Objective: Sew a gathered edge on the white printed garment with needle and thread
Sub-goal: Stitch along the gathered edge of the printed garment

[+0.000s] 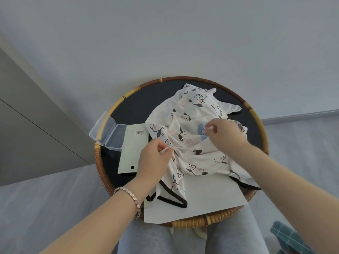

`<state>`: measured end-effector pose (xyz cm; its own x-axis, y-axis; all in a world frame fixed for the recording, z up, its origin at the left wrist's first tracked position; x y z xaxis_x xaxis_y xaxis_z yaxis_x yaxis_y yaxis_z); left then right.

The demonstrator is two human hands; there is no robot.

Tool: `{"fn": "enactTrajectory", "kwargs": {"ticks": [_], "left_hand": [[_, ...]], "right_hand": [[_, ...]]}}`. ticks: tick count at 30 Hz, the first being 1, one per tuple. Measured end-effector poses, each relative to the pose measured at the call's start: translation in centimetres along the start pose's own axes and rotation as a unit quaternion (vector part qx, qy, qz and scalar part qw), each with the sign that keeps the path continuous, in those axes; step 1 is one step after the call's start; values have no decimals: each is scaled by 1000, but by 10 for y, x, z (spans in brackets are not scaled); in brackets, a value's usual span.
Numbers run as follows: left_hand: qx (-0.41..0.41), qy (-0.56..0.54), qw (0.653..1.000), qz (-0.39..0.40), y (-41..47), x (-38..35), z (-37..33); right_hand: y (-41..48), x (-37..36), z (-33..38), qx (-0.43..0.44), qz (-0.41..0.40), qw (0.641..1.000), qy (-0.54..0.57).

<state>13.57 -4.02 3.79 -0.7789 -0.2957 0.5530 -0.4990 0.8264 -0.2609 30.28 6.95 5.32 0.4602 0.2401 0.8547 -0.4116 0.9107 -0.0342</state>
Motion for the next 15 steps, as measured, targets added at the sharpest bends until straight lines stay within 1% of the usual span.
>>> {"fn": "enactTrajectory", "kwargs": {"ticks": [1,3,5,9,12,14,15], "left_hand": [[0,-16,1000,9,-2,-1,0],[0,-47,999,21,-4,-1,0],[-9,-59,998,22,-5,-1,0],[-23,-57,998,27,-9,0,0],[-35,-26,999,18,-11,2,2],[-43,-10,999,-3,-11,4,4],[-48,-5,999,-14,-11,5,4]], "right_hand": [[-6,-5,13,26,15,998,63],[-16,-15,33,73,80,985,135],[-22,-21,44,105,109,977,150],[-26,-26,47,108,112,979,131],[-26,-26,39,79,112,975,173],[-22,-22,25,15,91,975,202],[-19,-19,13,-26,73,978,192]]}}
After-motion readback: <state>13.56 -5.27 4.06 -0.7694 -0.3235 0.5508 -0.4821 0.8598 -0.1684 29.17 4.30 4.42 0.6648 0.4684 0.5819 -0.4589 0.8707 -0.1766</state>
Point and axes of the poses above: each hand's wrist, its own y-axis towards the middle knuckle, its own x-axis out of the back of the hand, z = x × y, the point moved 3 cm from there along y, towards the middle knuckle, and after that the axes turned 10 degrees about x, right-handed, at the moved point
